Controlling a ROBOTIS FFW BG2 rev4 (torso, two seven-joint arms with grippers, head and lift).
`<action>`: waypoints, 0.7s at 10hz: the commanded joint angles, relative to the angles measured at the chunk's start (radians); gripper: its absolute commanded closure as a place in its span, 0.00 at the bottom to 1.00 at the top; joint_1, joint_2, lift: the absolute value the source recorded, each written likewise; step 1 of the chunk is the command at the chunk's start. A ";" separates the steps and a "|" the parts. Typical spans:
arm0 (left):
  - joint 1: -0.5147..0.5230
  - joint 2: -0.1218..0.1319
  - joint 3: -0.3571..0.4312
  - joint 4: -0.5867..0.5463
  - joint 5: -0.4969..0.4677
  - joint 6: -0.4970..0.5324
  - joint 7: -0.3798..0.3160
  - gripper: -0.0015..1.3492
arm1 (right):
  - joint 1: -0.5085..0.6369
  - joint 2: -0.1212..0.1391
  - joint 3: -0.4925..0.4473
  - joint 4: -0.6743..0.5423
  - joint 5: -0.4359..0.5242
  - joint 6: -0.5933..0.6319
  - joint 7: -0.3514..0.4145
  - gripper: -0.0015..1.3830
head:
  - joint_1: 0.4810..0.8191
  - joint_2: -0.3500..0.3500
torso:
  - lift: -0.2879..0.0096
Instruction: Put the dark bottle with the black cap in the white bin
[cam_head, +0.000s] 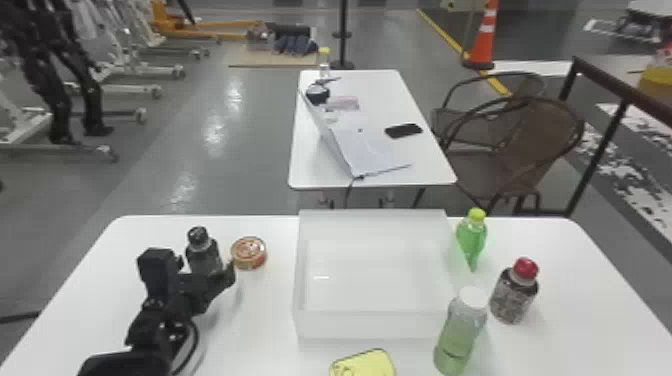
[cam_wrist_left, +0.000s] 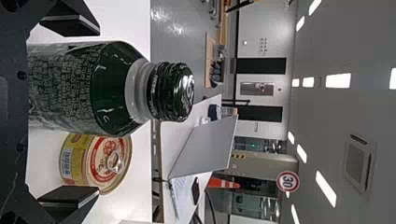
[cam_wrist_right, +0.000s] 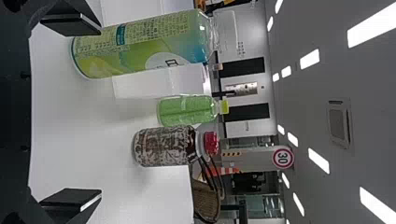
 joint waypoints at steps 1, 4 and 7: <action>0.000 0.008 0.002 0.003 -0.027 -0.006 0.047 0.20 | 0.000 0.001 0.000 0.003 -0.002 0.000 0.001 0.05 | 0.20 0.50 | 0.63; 0.011 0.014 0.004 0.005 -0.065 -0.006 0.100 0.61 | 0.000 0.003 0.000 0.003 -0.004 0.000 0.005 0.05 | 0.20 0.50 | 0.63; 0.072 0.013 -0.019 -0.129 -0.064 -0.030 0.068 0.61 | 0.000 0.003 0.000 0.000 -0.002 0.000 0.005 0.05 | 0.20 0.50 | 0.63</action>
